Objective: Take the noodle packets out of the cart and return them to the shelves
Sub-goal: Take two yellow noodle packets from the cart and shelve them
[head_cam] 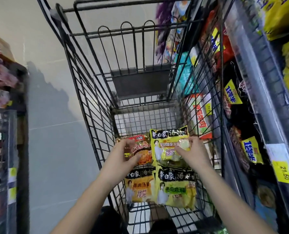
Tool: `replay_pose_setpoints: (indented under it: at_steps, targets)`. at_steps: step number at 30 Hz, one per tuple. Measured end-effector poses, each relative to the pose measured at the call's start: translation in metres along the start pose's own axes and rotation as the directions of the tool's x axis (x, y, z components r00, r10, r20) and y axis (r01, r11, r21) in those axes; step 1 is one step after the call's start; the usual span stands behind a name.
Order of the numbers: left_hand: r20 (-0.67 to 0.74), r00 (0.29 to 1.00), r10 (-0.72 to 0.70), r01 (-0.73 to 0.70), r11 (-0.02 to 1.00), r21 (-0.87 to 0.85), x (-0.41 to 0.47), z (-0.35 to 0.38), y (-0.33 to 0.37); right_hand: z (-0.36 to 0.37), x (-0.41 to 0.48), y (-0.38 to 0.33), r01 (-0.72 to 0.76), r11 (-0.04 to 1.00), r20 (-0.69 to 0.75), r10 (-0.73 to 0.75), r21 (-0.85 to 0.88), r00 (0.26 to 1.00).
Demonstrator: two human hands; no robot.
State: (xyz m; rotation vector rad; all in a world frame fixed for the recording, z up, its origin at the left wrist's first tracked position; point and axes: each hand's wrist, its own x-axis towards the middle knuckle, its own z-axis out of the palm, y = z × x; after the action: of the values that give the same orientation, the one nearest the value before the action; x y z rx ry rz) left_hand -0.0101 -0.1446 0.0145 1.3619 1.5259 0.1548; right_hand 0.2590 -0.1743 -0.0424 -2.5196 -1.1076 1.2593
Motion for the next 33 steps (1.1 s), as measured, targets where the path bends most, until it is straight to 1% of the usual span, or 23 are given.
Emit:
replay_pose_setpoints:
  at_steps: [4, 9, 12, 14, 17, 20, 22, 25, 31, 33]
  targets:
    - [0.006, 1.0, -0.025, 0.025, 0.999, -0.025, 0.002, 0.001, -0.003, 0.01, 0.007, 0.001, -0.07, 0.997, 0.016, 0.07, -0.037, 0.997]
    - [0.016, 0.999, -0.035, 0.036, 0.997, -0.07, 0.003, 0.001, -0.005, 0.019, 0.016, 0.003, -0.122, 0.992, 0.032, 0.122, 0.004, 0.992]
    - [0.017, 0.999, -0.04, 0.041, 0.995, -0.091, 0.004, 0.001, -0.009, 0.022, 0.018, 0.004, -0.156, 0.988, 0.027, 0.157, -0.008, 0.987]
    - [0.013, 0.999, -0.038, 0.039, 0.995, -0.094, 0.005, 0.002, -0.012, 0.025, 0.018, 0.005, -0.163, 0.986, 0.008, 0.164, -0.035, 0.986]
    - [0.011, 0.999, -0.031, 0.032, 0.996, -0.082, 0.005, 0.004, -0.013, 0.028, 0.013, 0.004, -0.161, 0.981, -0.071, 0.154, -0.112, 0.986]
    - [0.018, 0.999, -0.029, 0.03, 0.997, -0.074, 0.005, 0.004, -0.011, 0.031, 0.007, 0.002, -0.129, 0.977, -0.125, 0.109, -0.167, 0.986]
    - [0.019, 0.999, -0.031, 0.032, 0.996, -0.079, 0.005, 0.003, -0.01, 0.033, 0.009, 0.001, -0.13, 0.984, -0.096, 0.118, -0.122, 0.988]
    - [0.015, 0.999, -0.035, 0.036, 0.996, -0.08, 0.006, 0.003, -0.011, 0.033, 0.016, 0.002, -0.18, 0.983, -0.02, 0.179, -0.029, 0.984]
    - [0.011, 0.999, -0.037, 0.038, 0.997, -0.06, 0.008, 0.005, -0.015, 0.031, 0.025, 0.002, -0.208, 0.978, 0.06, 0.209, -0.02, 0.976]
    - [0.015, 0.999, -0.042, 0.043, 0.997, -0.058, 0.008, 0.006, -0.015, 0.03, 0.027, 0.002, -0.24, 0.971, 0.097, 0.237, 0.018, 0.967]
